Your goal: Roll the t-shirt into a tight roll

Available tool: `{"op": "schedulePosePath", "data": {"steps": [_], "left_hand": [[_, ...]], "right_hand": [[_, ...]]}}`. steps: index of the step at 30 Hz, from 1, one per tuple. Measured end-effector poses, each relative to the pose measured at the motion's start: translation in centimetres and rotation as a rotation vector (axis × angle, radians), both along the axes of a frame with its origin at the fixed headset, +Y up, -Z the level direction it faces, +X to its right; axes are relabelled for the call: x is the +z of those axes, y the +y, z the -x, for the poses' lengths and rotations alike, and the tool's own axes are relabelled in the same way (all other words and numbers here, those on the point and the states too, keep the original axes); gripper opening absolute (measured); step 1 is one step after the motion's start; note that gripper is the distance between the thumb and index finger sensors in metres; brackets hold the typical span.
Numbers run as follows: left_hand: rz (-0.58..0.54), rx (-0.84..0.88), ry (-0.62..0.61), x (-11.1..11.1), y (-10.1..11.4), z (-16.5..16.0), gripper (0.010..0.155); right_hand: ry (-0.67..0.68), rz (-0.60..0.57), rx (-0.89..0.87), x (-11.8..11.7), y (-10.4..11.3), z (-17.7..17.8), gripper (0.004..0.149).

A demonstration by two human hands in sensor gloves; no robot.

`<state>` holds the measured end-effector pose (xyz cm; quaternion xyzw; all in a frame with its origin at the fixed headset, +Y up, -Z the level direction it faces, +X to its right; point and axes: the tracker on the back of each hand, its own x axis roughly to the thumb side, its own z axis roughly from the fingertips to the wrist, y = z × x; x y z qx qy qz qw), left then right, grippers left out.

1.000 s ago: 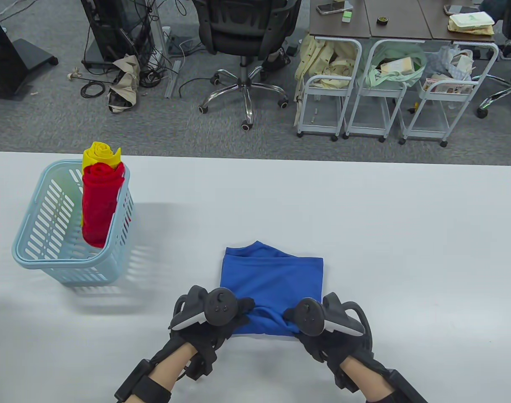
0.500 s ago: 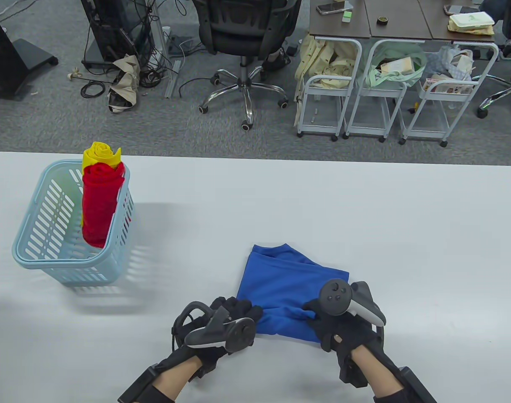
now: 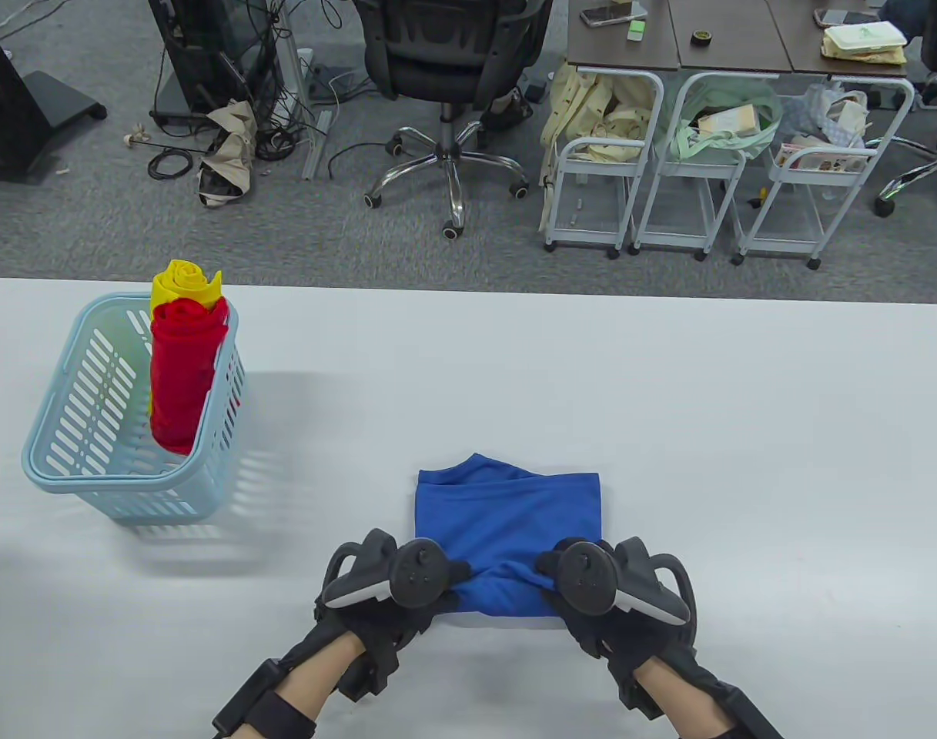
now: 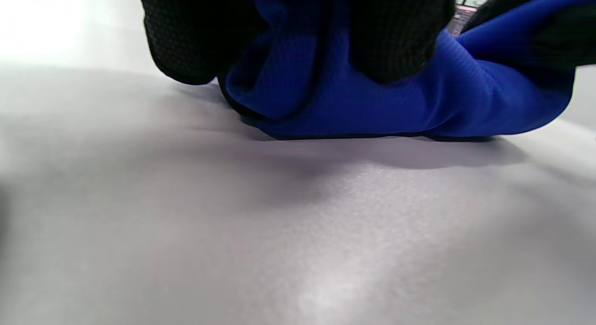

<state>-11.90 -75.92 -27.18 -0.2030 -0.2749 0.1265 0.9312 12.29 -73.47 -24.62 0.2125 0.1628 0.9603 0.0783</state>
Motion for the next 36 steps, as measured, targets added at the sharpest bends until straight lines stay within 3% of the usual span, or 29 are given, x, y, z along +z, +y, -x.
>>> {"op": "schedulePosePath", "data": {"steps": [4,9,14,18,22,27,30,33,36], "left_hand": [[0.05,0.04,0.022,-0.4,-0.1,0.6,0.051],[0.0,0.018,0.015,0.1,0.1,0.4,0.056],[-0.144,-0.124,-0.063,1.4,0.3,-1.0,0.065],[-0.296,-0.271,-0.116,2.4,0.6,-2.0,0.072],[-0.381,-0.322,-0.136,2.8,0.5,-2.6,0.065],[-0.289,-0.24,-0.112,2.0,0.3,-2.1,0.052],[-0.161,-0.117,-0.065,1.2,0.4,-1.2,0.051],[-0.034,-0.025,-0.012,0.3,0.3,-0.2,0.051],[0.034,0.039,0.027,-0.3,0.1,0.7,0.051]], "right_hand": [[0.036,-0.016,0.176,0.4,-1.6,1.3,0.071],[0.004,-0.006,0.139,-0.3,-1.5,1.1,0.055],[-0.022,0.038,0.118,-0.6,-1.6,0.4,0.053],[-0.071,0.153,-0.003,-1.4,-1.8,-0.9,0.053],[-0.121,0.262,-0.114,-1.9,-2.2,-2.1,0.051],[-0.134,0.212,-0.087,-1.6,-2.0,-2.0,0.052],[-0.141,0.076,-0.004,-1.0,-1.2,-1.4,0.056],[-0.067,-0.048,0.065,-0.3,-0.4,-0.4,0.054],[-0.005,-0.029,0.071,0.2,-0.6,0.5,0.065]]}}
